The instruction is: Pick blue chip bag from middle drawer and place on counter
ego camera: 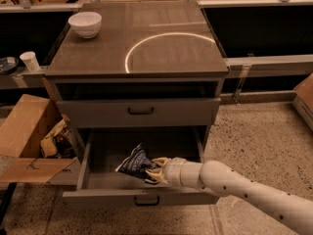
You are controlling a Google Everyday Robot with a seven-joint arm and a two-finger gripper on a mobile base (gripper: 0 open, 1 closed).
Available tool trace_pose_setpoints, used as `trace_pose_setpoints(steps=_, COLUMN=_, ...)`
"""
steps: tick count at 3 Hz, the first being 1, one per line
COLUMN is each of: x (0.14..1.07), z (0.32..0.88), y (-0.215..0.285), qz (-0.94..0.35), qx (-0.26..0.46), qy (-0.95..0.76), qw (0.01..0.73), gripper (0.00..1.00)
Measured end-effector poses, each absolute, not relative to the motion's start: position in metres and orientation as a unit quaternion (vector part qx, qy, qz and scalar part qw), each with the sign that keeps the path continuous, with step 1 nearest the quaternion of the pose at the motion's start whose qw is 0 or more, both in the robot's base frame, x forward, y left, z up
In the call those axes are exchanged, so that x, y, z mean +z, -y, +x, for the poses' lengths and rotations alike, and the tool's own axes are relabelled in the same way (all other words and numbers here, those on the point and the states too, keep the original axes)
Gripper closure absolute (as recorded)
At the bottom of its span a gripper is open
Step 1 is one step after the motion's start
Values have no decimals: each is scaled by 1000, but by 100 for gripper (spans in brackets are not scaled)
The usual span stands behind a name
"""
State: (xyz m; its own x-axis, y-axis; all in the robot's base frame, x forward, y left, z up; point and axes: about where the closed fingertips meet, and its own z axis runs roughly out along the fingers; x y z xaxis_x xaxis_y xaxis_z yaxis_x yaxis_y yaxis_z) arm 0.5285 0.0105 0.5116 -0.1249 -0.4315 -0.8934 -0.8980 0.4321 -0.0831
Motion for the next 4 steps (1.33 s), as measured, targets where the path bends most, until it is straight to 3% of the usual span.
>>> trace_pose_setpoints(steps=1, x=524, z=537, y=-10, qz=-469, qx=247, qy=-704, qw=473, gripper=100)
trace_pose_setpoints(steps=4, x=721, z=585, y=8, qz=-511, qx=177, qy=-626, qw=562, gripper=100)
